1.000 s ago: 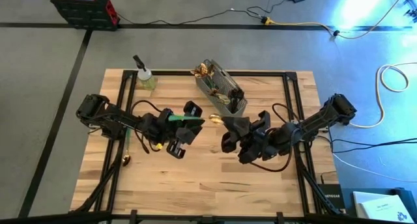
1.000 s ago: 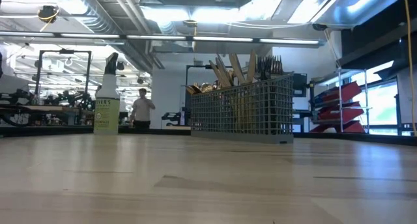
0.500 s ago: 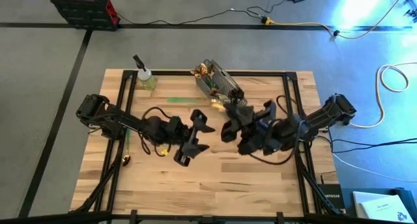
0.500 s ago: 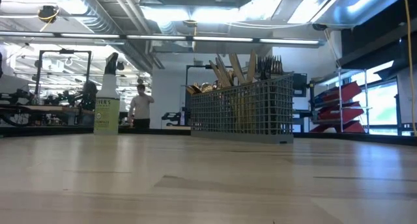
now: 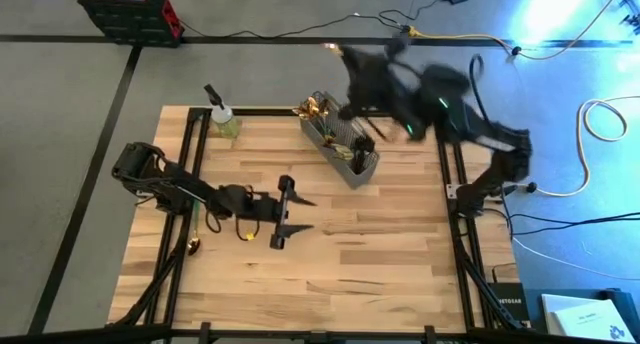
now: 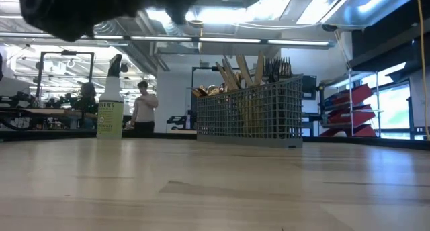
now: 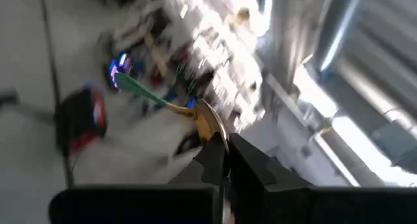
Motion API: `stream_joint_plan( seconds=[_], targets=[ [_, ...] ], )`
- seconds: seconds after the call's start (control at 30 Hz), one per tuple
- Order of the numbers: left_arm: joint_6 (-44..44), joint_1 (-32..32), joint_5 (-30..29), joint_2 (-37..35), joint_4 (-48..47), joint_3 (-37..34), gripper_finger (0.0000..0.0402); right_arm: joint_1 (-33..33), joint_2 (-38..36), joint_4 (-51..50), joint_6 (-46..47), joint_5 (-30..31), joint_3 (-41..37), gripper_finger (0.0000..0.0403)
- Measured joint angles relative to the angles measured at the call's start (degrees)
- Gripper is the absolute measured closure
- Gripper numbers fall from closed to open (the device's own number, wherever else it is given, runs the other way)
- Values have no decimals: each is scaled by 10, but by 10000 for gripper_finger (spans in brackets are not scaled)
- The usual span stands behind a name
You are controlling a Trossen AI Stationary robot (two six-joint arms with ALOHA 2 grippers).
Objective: Sort silverware
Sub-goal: Put the green spoon on the gray silverware organizer
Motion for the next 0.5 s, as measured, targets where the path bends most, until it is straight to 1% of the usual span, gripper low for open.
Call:
stream_joint_plan(
  seconds=[0.1, 0.17, 0.3, 0.37, 0.5],
  targets=[
    [5, -2, -3, 1, -91, -14, 162, -66, 54, -123, 44, -33, 84, 403],
    [7, -6, -3, 1, -131, -22, 162, -103, 88, -174, 61, -50, 115, 403],
    [12, -10, -3, 1, -188, -27, 163, -160, 118, -196, 61, -103, 93, 403],
    [20, -10, -10, 1, -216, -27, 163, -187, 138, -217, 61, -116, 93, 403],
    [33, -10, -45, 1, -260, -27, 163, -225, 173, -248, 54, -142, 93, 403]
  ],
)
